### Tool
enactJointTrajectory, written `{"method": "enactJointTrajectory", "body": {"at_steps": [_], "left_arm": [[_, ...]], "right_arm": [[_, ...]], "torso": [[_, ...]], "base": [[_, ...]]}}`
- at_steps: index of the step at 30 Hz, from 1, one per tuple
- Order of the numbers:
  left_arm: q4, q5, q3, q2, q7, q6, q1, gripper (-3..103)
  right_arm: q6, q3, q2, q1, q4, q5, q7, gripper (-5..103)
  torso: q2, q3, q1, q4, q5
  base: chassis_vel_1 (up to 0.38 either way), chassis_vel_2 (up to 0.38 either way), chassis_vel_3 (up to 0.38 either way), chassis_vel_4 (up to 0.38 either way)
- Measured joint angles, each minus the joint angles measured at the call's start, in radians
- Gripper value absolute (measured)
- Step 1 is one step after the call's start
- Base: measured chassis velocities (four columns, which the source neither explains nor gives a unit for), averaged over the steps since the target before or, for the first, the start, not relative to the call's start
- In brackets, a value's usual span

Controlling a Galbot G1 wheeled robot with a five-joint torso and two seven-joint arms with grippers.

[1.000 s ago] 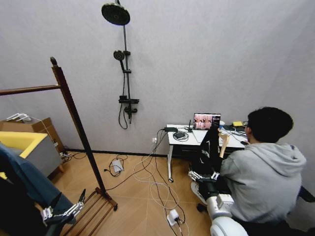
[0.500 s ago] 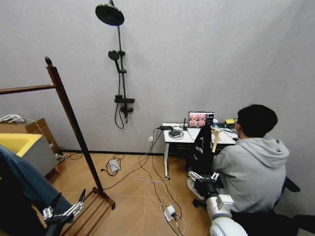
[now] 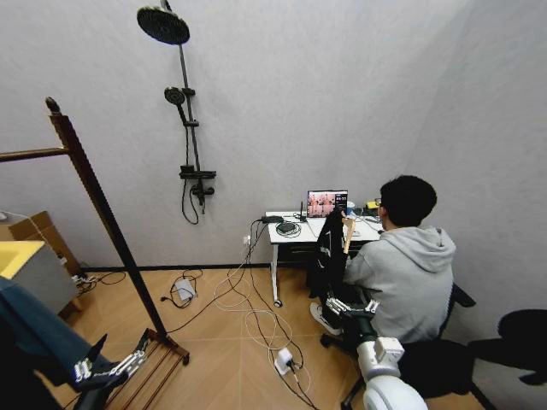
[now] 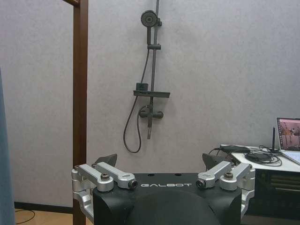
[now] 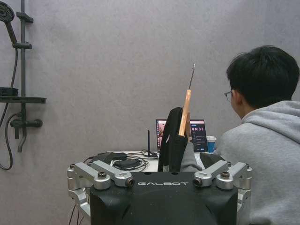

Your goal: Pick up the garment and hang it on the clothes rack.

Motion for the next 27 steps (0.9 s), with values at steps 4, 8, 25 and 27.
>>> {"method": "enactJointTrajectory", "body": {"at_steps": [4, 8, 25, 27], "left_arm": [[0.0, 0.0, 0.0, 0.0, 0.0, 0.0, 0.0, 100], [0.0, 0.0, 0.0, 0.0, 0.0, 0.0, 0.0, 100], [0.0, 0.0, 0.0, 0.0, 0.0, 0.0, 0.0, 100], [0.0, 0.0, 0.0, 0.0, 0.0, 0.0, 0.0, 100]], "right_arm": [[0.001, -0.001, 0.001, 0.001, -0.003, 0.0, 0.0, 100], [0.003, -0.002, 0.002, 0.001, -0.007, -0.001, 0.0, 100], [0.012, -0.003, -0.001, -0.003, -0.01, -0.003, -0.001, 100], [0.012, -0.003, -0.001, -0.006, -0.01, -0.003, -0.001, 100]], "torso": [[0.0, 0.0, 0.0, -0.0005, 0.0], [0.0, 0.0, 0.0, -0.0001, 0.0], [0.0, 0.0, 0.0, -0.0002, 0.0], [0.0, 0.0, 0.0, -0.0005, 0.0]], "base": [[0.016, -0.069, -0.075, 0.021], [0.012, -0.03, -0.018, 0.026], [0.032, -0.025, -0.03, 0.02], [0.022, -0.048, -0.057, 0.035]]}}
